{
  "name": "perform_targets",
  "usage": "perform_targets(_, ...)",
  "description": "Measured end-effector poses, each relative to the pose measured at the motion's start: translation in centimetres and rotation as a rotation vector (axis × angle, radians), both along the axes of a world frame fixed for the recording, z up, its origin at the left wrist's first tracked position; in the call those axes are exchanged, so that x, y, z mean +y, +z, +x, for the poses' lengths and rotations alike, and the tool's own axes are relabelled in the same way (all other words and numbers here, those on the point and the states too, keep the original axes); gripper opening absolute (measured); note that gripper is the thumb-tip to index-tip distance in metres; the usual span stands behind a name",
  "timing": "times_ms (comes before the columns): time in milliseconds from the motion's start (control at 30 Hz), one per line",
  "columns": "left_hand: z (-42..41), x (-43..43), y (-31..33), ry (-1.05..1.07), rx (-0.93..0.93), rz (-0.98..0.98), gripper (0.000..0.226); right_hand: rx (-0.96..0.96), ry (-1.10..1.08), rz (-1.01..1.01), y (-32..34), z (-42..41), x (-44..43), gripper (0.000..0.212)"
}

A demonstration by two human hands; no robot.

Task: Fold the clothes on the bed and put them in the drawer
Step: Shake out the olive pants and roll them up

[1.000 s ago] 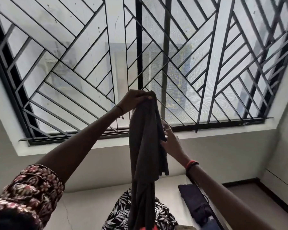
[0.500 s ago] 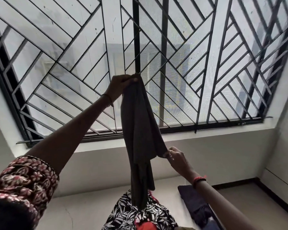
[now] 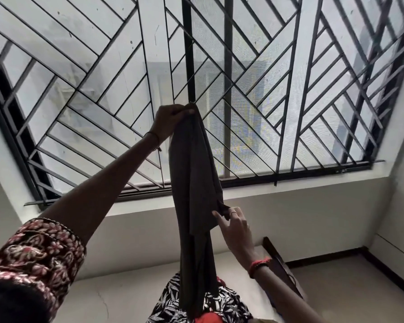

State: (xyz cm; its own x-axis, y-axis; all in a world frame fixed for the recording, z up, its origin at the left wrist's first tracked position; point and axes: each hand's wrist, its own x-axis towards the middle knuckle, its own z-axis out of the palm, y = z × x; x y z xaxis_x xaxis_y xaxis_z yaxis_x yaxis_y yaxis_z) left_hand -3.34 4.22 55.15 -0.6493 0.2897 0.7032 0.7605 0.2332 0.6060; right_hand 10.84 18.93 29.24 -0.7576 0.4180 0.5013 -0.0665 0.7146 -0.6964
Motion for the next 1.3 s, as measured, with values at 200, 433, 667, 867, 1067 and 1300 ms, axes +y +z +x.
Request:
perform_targets(200,-0.4,-0.4,0.0,0.038,-0.002,-0.029,0.012,0.177,0.034,0.028,-2.6,-0.3,0.4,0.021)
perform_targets(433,-0.2,0.4,0.1,0.023,-0.003,-0.012,0.018,0.087,0.093,0.080,-2.2,-0.1,-2.0,0.075)
perform_targets(667,0.0,0.6,0.6,0.022,0.015,-0.001,0.011,-0.007,0.124,0.047,-0.8,-3.0,-2.8,0.030)
perform_targets(867,-1.2,-2.2,0.7,0.112,0.028,-0.010,0.017,0.020,0.278,-0.013,-0.9,-3.4,0.1,0.016)
perform_targets(1067,-3.0,-6.4,-1.3,0.211,-0.009,-0.081,0.022,0.083,0.388,-0.041,-0.2,-2.2,5.1,0.027)
perform_targets(1300,-3.6,-10.3,-4.8,0.186,-0.100,-0.184,0.010,-0.042,0.409,0.072,3.8,-2.1,11.7,0.006)
